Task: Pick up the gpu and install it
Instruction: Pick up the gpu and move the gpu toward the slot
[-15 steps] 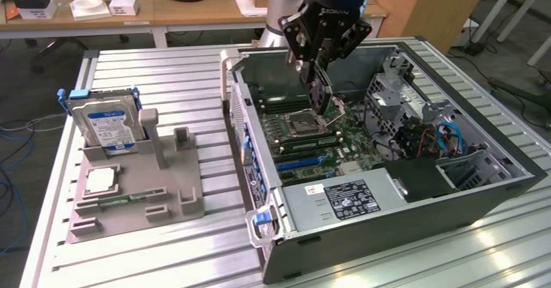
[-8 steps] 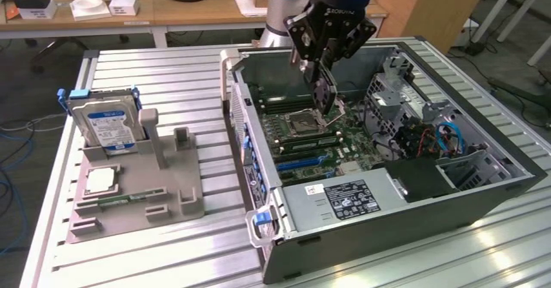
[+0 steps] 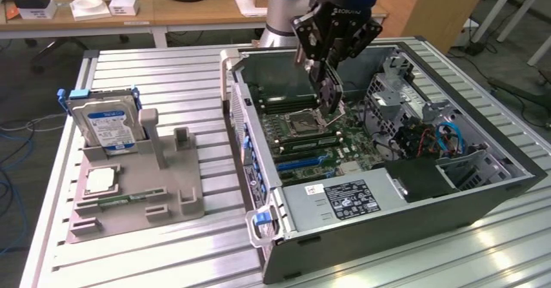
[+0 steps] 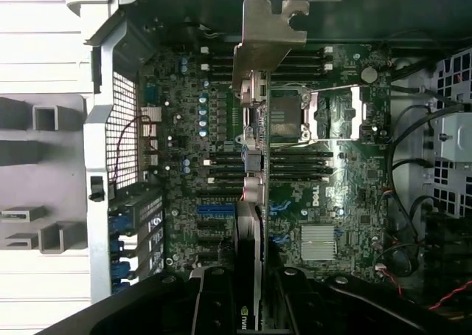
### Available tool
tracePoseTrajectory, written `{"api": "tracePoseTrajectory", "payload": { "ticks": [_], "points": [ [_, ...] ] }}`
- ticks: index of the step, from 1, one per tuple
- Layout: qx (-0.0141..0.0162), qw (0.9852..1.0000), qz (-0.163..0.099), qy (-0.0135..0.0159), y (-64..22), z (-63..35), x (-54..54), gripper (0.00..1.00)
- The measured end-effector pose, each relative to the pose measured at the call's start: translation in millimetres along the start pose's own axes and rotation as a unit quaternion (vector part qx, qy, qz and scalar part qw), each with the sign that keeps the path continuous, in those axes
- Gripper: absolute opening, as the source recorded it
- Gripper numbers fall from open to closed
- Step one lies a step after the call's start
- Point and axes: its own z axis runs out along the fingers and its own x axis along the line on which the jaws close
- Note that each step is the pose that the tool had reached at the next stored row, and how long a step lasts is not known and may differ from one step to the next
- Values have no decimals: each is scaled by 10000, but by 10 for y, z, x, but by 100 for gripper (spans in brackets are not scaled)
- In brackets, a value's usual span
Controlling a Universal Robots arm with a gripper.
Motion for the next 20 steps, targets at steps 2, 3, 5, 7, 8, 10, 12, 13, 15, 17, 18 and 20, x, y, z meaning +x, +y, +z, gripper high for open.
{"api": "tracePoseTrajectory", "payload": {
  "ticks": [2,3,5,7,8,10,12,13,15,17,18,20],
  "points": [
    [0,10000,0,0,1,0,-25,26],
    [0,10000,0,0,1,-1,-35,26],
    [0,10000,0,0,2,-1,-60,26],
    [0,10000,0,0,3,-1,-81,26],
    [0,10000,0,0,3,-1,-93,26],
    [0,10000,0,0,4,-2,-116,26],
    [0,10000,1,0,4,-2,-138,26],
    [0,10000,0,0,5,-3,-149,26],
    [0,10000,0,0,5,-3,-171,26],
    [0,10000,0,0,6,-3,-194,26],
    [0,10000,0,0,6,-3,-205,26],
    [0,10000,0,0,7,-4,-230,26]
  ]
}}
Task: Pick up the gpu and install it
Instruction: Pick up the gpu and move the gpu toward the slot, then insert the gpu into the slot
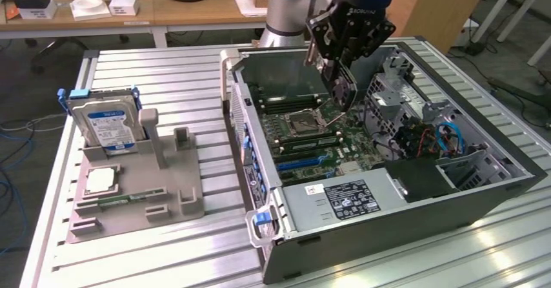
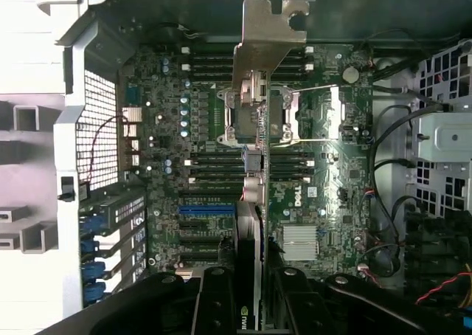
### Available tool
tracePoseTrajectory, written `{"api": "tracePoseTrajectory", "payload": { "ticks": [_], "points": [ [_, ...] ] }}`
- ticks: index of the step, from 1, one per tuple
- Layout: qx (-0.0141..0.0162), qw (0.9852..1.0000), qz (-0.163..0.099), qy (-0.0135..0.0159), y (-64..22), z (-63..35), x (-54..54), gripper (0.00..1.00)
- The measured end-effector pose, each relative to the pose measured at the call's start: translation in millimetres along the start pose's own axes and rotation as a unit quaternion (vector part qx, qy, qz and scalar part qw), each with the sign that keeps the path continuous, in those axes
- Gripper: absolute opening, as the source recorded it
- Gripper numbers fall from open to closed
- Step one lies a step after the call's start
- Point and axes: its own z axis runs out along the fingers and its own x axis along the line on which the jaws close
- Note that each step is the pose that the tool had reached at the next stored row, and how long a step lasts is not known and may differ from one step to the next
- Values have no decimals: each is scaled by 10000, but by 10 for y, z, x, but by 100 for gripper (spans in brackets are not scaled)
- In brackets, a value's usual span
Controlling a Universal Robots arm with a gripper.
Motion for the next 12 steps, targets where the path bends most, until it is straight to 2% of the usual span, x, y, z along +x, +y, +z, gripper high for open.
{"api": "tracePoseTrajectory", "payload": {
  "ticks": [6,12],
  "points": [
    [0,10000,0,0,2,-1,-74,26],
    [0,10000,0,0,2,-1,-81,26]
  ]
}}
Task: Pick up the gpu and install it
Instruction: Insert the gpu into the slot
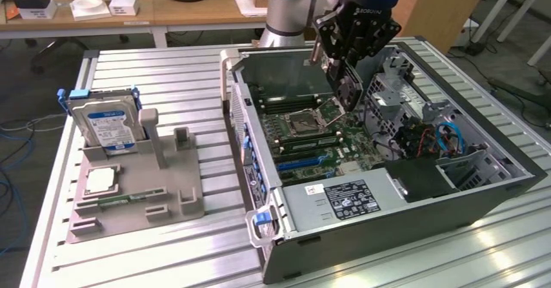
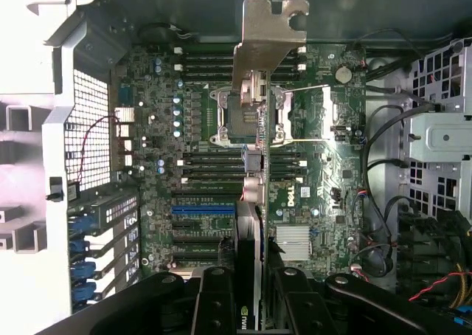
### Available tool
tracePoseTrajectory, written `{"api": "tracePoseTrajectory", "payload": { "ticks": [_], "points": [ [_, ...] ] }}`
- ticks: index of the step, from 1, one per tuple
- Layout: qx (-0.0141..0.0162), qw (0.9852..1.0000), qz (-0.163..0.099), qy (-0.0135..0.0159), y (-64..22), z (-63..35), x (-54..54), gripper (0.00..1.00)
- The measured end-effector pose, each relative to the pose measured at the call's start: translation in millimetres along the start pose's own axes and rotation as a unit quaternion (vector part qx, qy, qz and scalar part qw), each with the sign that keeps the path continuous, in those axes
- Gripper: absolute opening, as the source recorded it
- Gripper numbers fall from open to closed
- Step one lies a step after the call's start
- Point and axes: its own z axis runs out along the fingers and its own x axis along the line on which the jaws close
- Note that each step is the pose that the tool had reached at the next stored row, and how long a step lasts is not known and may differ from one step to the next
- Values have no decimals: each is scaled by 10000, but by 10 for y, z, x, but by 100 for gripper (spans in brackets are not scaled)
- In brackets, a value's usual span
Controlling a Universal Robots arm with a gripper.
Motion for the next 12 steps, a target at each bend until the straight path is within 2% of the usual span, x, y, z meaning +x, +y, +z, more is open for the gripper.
{"api": "tracePoseTrajectory", "payload": {
  "ticks": [12],
  "points": [
    [1,10000,-79,2,-1,0,1,26]
  ]
}}
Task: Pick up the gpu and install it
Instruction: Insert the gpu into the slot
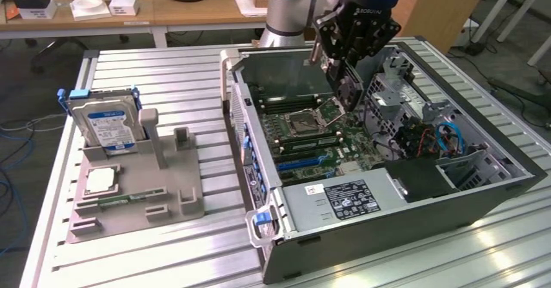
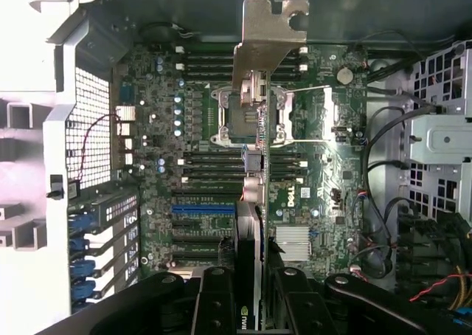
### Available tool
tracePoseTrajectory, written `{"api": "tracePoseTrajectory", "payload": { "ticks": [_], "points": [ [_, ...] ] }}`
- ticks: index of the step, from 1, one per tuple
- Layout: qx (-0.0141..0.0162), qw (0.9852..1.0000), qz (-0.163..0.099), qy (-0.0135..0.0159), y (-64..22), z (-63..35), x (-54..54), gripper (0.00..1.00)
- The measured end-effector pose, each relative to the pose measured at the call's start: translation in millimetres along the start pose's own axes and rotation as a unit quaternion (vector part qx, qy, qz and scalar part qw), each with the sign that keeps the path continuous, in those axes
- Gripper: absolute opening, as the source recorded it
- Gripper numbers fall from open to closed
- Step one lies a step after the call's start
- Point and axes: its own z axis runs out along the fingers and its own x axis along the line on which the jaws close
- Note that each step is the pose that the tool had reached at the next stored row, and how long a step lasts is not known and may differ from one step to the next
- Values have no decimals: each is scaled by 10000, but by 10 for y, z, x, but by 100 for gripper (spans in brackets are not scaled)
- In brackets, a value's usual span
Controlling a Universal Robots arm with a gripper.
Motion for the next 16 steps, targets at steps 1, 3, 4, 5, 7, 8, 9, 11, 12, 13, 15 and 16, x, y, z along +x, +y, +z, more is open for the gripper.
{"api": "tracePoseTrajectory", "payload": {
  "ticks": [1,3,4,5,7,8,9,11,12,13,15,16],
  "points": [
    [1,10000,-37,0,0,0,0,26],
    [2,9999,-131,2,0,0,0,26],
    [3,9998,-189,3,0,0,0,26],
    [4,9997,-256,4,0,0,0,26],
    [7,9992,-410,7,0,0,0,26],
    [8,9988,-483,8,0,1,0,26],
    [9,9985,-555,10,0,1,0,26],
    [12,9975,-703,12,0,0,0,26],
    [13,9970,-780,14,0,0,0,26],
    [15,9964,-852,15,0,0,0,26],
    [17,9950,-1001,17,0,0,0,26],
    [18,9942,-1073,19,0,0,0,26]
  ]
}}
